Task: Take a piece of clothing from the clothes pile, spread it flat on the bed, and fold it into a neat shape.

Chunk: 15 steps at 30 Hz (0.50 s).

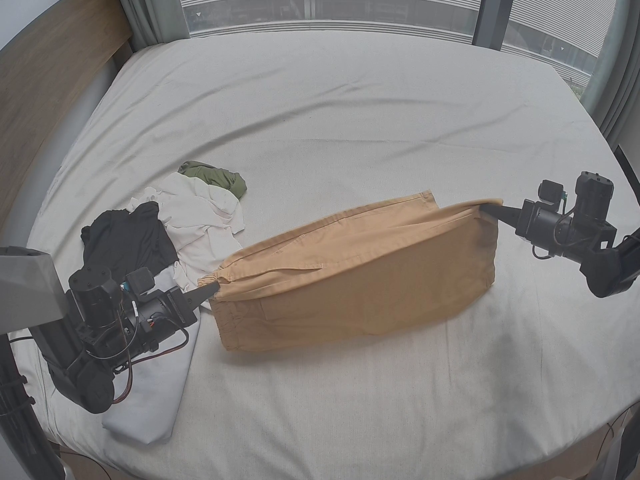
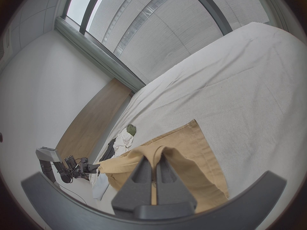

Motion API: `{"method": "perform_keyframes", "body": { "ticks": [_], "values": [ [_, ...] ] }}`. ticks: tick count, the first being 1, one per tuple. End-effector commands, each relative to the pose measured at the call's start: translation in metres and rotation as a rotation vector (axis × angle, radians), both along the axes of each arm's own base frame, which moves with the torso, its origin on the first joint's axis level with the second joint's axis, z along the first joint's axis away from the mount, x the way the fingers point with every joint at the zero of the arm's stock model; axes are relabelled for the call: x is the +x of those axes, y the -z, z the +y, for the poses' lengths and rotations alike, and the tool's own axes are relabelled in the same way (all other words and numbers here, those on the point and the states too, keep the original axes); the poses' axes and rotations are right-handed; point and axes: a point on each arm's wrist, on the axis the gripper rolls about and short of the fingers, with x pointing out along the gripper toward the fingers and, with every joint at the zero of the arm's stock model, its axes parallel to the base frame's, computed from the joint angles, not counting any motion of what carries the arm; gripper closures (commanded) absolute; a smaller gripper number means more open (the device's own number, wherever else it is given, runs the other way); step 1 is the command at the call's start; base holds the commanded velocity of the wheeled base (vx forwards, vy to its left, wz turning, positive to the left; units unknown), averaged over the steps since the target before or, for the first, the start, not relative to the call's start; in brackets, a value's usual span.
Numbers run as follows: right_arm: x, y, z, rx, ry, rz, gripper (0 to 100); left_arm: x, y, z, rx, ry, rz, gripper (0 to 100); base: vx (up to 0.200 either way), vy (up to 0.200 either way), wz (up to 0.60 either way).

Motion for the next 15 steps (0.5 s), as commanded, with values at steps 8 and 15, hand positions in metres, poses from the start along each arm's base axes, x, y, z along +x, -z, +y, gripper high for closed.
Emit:
{"method": "perform_keyframes", "body": {
  "ticks": [8, 15],
  "values": [
    [0.026, 0.009, 0.006, -0.002, 0.0, 0.037, 100, 0.014, 0.011, -0.002, -0.023, -0.041, 0.027, 100, 0.0, 0.0, 0.0],
    [0.036, 0.013, 0.009, -0.002, -0.006, 0.039, 100, 0.02, 0.016, -0.002, -0.028, -0.048, 0.037, 100, 0.0, 0.0, 0.0]
  ]
}}
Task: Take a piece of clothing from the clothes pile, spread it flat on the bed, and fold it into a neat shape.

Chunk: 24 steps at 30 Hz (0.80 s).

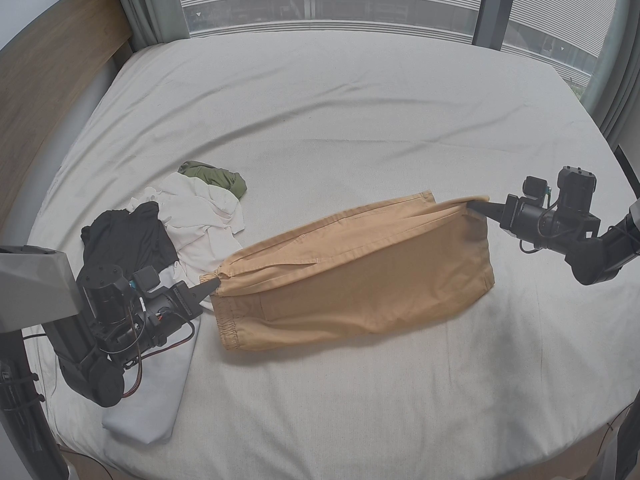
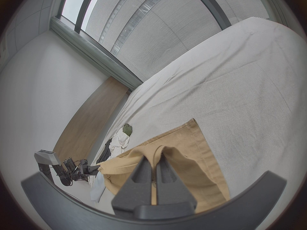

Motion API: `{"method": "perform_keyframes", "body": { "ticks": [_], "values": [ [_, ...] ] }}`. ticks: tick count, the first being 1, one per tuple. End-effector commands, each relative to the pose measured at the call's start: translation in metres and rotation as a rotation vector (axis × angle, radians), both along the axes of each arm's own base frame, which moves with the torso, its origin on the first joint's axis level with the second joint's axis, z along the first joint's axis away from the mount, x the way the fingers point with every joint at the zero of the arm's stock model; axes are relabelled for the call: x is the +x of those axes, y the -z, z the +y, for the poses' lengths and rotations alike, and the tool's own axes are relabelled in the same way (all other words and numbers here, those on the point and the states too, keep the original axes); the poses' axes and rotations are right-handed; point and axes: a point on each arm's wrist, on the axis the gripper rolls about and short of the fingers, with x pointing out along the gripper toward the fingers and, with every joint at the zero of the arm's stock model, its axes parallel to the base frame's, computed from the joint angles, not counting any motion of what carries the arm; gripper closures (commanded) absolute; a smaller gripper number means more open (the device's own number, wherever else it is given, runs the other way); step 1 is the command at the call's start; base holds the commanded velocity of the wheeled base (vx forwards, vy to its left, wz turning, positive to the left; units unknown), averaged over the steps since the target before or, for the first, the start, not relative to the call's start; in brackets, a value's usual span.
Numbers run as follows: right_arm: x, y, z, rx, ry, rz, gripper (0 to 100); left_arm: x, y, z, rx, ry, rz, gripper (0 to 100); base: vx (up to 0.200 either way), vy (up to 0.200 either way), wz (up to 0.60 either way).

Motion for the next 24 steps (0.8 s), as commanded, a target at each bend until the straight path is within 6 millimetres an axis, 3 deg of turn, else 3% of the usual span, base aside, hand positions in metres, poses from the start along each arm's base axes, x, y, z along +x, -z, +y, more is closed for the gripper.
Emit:
{"method": "perform_keyframes", "body": {
  "ticks": [1, 23, 24],
  "values": [
    [0.008, 0.009, 0.003, 0.0, -0.009, 0.016, 100, 0.004, 0.007, 0.0, 0.003, -0.008, 0.014, 100, 0.0, 0.0, 0.0],
    [0.023, 0.019, 0.007, -0.003, 0.002, 0.017, 100, 0.01, 0.012, 0.0, 0.006, -0.031, 0.019, 100, 0.0, 0.0, 0.0],
    [0.023, 0.019, 0.007, -0.003, 0.002, 0.017, 0, 0.01, 0.012, 0.0, 0.005, -0.031, 0.018, 100, 0.0, 0.0, 0.0]
  ]
}}
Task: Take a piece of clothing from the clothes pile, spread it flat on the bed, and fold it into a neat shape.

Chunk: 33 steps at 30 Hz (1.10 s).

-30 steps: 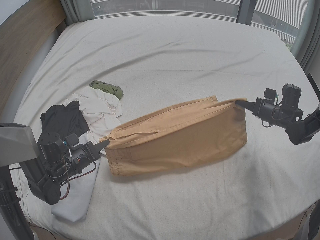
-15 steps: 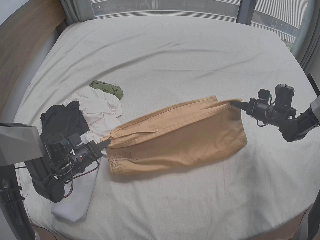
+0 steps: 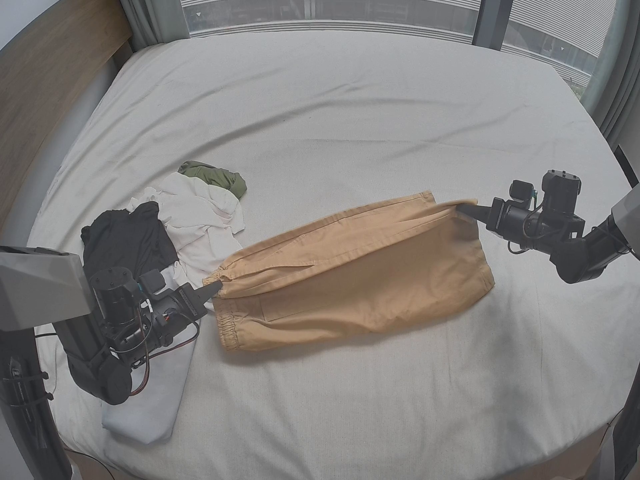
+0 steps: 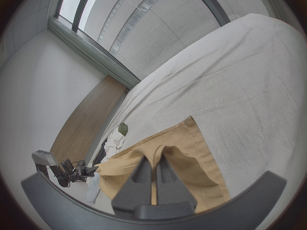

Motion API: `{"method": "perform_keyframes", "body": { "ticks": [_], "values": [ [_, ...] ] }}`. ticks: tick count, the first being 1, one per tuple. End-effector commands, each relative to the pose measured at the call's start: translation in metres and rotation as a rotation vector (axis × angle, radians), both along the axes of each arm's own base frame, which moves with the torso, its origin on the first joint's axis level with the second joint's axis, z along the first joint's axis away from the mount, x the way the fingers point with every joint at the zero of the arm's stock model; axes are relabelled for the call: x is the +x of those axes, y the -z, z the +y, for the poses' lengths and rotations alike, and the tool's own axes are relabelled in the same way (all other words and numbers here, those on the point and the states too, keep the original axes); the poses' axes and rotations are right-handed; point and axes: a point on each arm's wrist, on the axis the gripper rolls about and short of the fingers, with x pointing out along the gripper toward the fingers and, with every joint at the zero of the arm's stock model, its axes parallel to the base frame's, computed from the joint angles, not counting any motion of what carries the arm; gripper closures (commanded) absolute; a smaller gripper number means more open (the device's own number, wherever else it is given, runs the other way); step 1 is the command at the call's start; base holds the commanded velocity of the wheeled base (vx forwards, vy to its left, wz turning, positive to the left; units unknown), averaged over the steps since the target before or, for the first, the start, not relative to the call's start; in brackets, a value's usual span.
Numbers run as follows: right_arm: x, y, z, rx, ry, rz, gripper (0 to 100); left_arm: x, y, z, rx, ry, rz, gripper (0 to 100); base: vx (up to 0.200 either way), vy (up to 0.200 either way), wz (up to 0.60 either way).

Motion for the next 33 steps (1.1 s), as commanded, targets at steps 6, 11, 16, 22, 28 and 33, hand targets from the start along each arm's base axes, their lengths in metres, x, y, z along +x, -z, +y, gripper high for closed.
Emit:
{"method": "perform_keyframes", "body": {
  "ticks": [6, 11, 16, 22, 28, 33],
  "values": [
    [0.004, 0.0, 0.002, 0.001, -0.002, -0.011, 0, 0.001, -0.002, 0.001, -0.002, -0.002, -0.009, 0, 0.0, 0.0, 0.0],
    [0.003, -0.002, 0.003, -0.007, 0.04, -0.02, 0, 0.004, -0.009, 0.001, -0.017, -0.027, -0.035, 0, 0.0, 0.0, 0.0],
    [-0.017, -0.006, 0.0, -0.013, 0.044, -0.012, 0, 0.006, -0.02, 0.002, -0.038, -0.045, -0.067, 0, 0.0, 0.0, 0.0],
    [-0.066, -0.005, -0.005, -0.005, 0.05, 0.022, 0, -0.015, -0.046, -0.003, -0.062, -0.005, -0.114, 0, 0.0, 0.0, 0.0],
    [-0.109, 0.016, -0.018, 0.003, 0.092, -0.049, 0, -0.034, -0.069, -0.006, -0.079, 0.064, -0.168, 0, 0.0, 0.0, 0.0],
    [-0.124, 0.025, -0.029, 0.012, 0.108, -0.141, 0, -0.058, -0.085, -0.004, -0.089, 0.177, -0.201, 0, 0.0, 0.0, 0.0]
  ]
}}
